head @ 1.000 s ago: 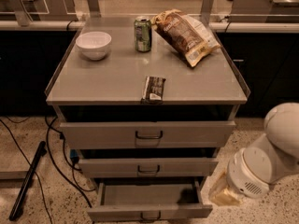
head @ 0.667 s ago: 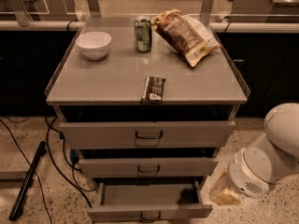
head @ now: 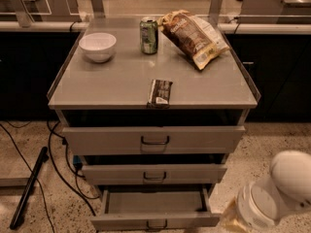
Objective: Close bottom drawer
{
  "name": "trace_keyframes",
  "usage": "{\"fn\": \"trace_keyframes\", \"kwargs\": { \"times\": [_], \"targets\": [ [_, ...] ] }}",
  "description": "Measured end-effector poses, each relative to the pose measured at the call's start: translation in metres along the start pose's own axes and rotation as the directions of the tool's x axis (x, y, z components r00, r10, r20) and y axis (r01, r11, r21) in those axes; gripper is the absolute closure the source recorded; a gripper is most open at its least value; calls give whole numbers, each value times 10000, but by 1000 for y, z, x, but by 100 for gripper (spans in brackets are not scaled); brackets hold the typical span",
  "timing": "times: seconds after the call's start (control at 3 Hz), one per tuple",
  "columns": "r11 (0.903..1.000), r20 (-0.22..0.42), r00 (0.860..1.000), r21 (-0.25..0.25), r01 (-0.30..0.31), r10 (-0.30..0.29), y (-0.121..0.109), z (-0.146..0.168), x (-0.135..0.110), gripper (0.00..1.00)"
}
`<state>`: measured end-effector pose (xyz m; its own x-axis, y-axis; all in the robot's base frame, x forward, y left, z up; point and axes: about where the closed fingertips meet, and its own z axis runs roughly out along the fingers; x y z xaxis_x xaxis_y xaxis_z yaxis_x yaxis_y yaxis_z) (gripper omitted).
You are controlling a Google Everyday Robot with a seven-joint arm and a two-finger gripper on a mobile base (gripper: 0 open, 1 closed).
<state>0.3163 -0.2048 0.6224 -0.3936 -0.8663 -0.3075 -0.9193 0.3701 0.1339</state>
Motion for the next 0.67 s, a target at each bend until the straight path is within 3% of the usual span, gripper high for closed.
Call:
{"fn": "trace_keyframes", "kwargs": {
  "times": [0.33,0.67],
  "targets": [
    [9975,446,9985,643,276,-305,-12,46,24,100],
    [9990,394,9992,430,74,-91,-27,105,52,100]
  ]
}}
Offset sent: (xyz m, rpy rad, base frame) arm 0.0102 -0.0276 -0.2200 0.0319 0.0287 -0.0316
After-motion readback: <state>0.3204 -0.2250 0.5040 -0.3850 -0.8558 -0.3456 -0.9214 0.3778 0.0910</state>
